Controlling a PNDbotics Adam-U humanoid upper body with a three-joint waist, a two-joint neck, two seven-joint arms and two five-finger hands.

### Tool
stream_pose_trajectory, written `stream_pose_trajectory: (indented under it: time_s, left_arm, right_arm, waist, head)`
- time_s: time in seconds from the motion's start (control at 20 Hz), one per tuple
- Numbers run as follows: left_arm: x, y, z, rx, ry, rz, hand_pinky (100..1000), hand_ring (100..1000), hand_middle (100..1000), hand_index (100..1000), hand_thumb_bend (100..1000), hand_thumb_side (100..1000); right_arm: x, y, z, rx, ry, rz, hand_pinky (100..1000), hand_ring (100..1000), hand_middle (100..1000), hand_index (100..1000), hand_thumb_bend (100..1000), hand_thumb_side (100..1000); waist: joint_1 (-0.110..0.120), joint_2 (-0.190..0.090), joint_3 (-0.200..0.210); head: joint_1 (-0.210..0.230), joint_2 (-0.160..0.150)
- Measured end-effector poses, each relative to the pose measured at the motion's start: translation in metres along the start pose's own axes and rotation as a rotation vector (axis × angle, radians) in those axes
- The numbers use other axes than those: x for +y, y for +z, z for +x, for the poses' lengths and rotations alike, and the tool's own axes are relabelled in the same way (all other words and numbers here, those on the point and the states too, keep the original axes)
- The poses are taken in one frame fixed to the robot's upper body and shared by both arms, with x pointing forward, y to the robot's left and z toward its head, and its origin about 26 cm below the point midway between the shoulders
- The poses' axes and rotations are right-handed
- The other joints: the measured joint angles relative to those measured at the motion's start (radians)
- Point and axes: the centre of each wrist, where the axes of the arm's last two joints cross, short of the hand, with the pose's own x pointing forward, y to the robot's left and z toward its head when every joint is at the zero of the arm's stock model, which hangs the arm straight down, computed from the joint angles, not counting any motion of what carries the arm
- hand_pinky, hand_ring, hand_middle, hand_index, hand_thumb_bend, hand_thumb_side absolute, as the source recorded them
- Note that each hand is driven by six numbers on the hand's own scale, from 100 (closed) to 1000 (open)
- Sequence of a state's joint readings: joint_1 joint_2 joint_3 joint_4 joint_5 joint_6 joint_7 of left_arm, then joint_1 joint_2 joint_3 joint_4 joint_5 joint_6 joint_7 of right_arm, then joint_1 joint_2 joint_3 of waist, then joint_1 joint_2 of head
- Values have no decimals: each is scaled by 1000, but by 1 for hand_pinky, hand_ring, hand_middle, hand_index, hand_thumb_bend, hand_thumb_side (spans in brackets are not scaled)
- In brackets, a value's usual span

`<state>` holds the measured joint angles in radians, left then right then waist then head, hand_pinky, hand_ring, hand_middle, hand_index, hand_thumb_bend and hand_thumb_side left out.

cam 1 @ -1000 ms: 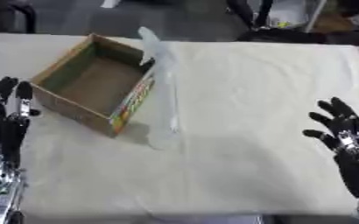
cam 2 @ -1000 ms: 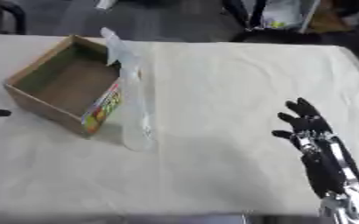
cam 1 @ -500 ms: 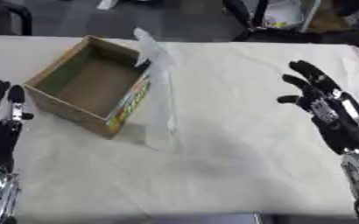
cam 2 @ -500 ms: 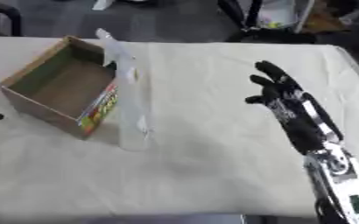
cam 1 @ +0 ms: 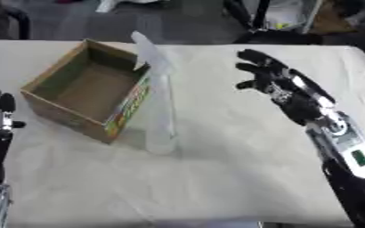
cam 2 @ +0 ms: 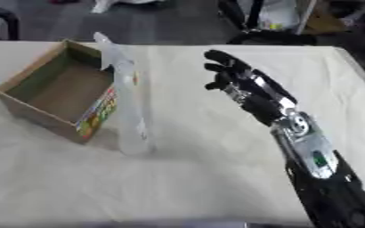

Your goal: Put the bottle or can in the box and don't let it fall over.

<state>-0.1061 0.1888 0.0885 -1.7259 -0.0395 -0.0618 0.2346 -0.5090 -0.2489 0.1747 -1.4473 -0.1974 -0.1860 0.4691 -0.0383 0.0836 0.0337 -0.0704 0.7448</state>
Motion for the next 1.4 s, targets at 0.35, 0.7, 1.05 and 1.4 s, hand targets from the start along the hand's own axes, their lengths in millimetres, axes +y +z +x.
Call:
stream_pose_trajectory:
  time_s: [0.35,0.7,1.05,1.4]
  left_arm:
    - [-4,-2,2,-7,10,-12,543,1000,926,829,450,658]
    - [-6,-2,2,-7,12,-23,543,1000,926,830,450,658]
    - [-6,-2,2,-8,13,-25,543,1000,926,830,450,658]
    - [-6,-2,2,-7,13,-28,543,1000,927,830,450,659]
  right_arm:
    - [15,-36,-21,21,16,66,856,1000,1000,1000,205,595]
    - [25,-55,-28,8,79,85,861,1000,1000,1000,193,580]
    - [31,-65,-25,-19,105,94,858,1000,1000,1000,191,586]
    - [34,-73,-16,-53,116,103,859,1000,1000,1000,185,592]
  waist:
    - [0,12,28]
    - [-2,16,36]
    - [-4,16,41]
    - [-6,16,41]
  head:
    - [-45,-26]
    - [-68,-37]
    - [-76,-44]
    - [-82,-45]
